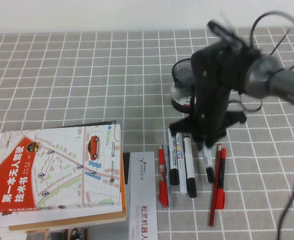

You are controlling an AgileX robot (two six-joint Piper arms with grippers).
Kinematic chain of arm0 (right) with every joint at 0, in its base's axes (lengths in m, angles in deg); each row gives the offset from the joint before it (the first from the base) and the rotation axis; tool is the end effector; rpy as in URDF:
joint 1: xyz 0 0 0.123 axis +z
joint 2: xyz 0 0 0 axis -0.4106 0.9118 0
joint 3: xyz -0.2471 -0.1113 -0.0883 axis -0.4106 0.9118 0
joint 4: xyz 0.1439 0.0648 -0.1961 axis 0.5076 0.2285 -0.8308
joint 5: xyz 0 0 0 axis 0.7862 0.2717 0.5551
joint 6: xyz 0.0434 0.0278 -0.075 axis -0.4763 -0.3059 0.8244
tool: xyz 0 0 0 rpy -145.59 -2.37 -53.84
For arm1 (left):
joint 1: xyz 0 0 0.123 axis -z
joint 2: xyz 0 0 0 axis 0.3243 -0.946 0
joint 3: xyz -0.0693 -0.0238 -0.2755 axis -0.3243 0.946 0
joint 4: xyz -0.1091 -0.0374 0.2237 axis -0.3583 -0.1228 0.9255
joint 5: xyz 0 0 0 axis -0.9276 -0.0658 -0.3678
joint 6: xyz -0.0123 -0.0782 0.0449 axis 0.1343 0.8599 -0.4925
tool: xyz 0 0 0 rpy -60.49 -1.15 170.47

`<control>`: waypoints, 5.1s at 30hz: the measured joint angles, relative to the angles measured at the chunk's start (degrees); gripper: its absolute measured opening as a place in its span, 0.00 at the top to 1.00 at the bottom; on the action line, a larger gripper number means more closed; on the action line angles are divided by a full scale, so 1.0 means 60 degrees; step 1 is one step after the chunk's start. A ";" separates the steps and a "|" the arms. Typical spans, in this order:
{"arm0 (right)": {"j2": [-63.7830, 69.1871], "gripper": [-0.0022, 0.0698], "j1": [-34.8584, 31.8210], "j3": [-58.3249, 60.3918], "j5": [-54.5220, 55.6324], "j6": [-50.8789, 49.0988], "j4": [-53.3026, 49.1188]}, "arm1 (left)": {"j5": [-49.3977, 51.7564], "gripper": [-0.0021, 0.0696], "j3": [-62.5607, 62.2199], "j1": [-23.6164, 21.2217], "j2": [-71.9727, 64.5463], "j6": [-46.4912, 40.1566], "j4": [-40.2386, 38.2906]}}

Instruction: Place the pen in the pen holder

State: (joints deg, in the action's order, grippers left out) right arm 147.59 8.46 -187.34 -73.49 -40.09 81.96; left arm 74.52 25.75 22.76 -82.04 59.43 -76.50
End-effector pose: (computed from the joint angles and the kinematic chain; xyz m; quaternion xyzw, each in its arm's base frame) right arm 0.3699 0.2308 0.2024 -0.0811 0.9953 -0.0067 0.0521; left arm 0.0518 -0.0037 0.1712 0.0555 0.8051 -0.0001 0.5905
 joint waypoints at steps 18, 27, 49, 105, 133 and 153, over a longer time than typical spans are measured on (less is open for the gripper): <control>-0.7951 0.84 0.0000 0.8943 1.4031 0.1751 -0.0880 | 0.0000 0.98 0.0000 0.0000 0.0000 0.0000 0.0000; -0.5718 0.84 0.0000 0.8052 1.7424 0.3810 0.0383 | 0.0000 0.98 0.0000 0.0000 0.0000 0.0000 0.0000; -0.2358 0.80 -0.0515 0.5568 1.7130 0.6012 0.3052 | 0.0000 0.98 0.0000 0.0000 0.0000 0.0000 0.0050; -1.2065 0.99 -0.1248 0.9251 0.5484 0.6351 0.4916 | 0.0000 0.98 0.0000 0.0000 0.0000 0.0000 0.0050; -2.0384 0.99 -0.4634 1.4923 0.7388 0.6351 0.2371 | 0.0000 0.98 0.0000 0.0000 0.0000 0.0000 0.0050; -2.0428 0.99 -0.4655 1.6986 0.7962 0.4099 0.1004 | 0.0000 0.98 0.0000 0.0000 0.0000 0.0000 0.0050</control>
State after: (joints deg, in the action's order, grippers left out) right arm 25.02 -19.47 -85.42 -25.72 -15.50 87.99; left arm 74.52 25.75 22.76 -82.04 59.43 -76.20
